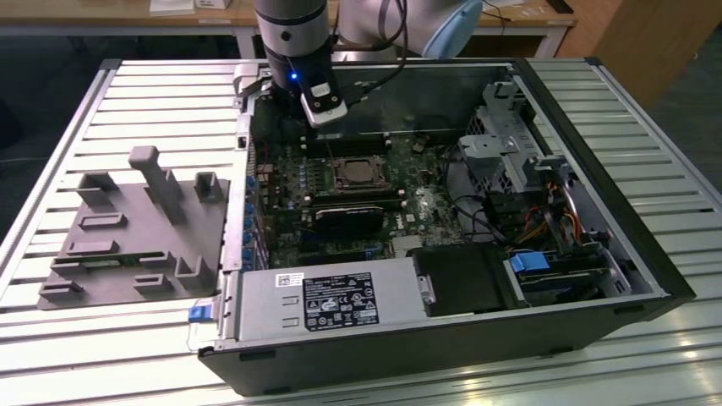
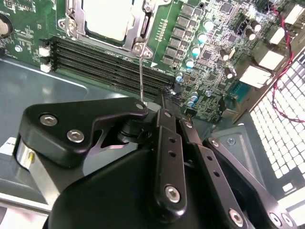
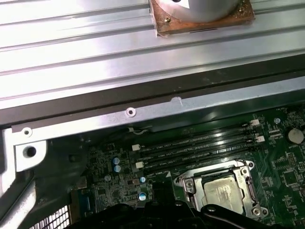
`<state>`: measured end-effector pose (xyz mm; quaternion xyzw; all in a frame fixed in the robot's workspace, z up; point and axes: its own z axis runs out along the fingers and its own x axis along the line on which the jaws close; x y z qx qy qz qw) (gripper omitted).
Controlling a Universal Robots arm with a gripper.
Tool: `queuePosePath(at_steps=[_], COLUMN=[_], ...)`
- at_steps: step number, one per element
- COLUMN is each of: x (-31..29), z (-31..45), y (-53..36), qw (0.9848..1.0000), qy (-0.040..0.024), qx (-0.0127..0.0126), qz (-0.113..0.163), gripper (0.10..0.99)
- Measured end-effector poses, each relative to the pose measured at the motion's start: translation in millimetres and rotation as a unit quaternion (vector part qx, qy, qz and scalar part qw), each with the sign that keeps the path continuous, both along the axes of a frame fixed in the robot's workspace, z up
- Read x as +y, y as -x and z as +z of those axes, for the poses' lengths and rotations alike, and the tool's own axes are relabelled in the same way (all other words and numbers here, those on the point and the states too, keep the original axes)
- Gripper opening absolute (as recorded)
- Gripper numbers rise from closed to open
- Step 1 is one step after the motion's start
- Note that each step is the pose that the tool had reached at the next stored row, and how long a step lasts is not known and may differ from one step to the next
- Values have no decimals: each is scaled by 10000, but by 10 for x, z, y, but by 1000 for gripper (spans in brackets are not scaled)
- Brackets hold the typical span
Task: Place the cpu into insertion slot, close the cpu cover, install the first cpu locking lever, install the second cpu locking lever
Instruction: 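Install the first cpu locking lever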
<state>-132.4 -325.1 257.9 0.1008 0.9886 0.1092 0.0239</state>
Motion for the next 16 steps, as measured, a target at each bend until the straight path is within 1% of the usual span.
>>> queuePosePath(at_steps=[2, 5, 7, 10, 13, 16], x=[-1, -9, -17, -27, -29, -29], z=[0, -11, -22, -48, -69, -84], y=[1, 0, 0, 0, -2, -28], qw=[10000, 9999, 9999, 9998, 9998, 9998], qy=[-7, -120, -163, -187, -195, -197], qx=[0, -8, -21, -43, -45, -45], qz=[0, 0, 1, 1, 4, 6], gripper=[106, 106, 106, 106, 106, 106])
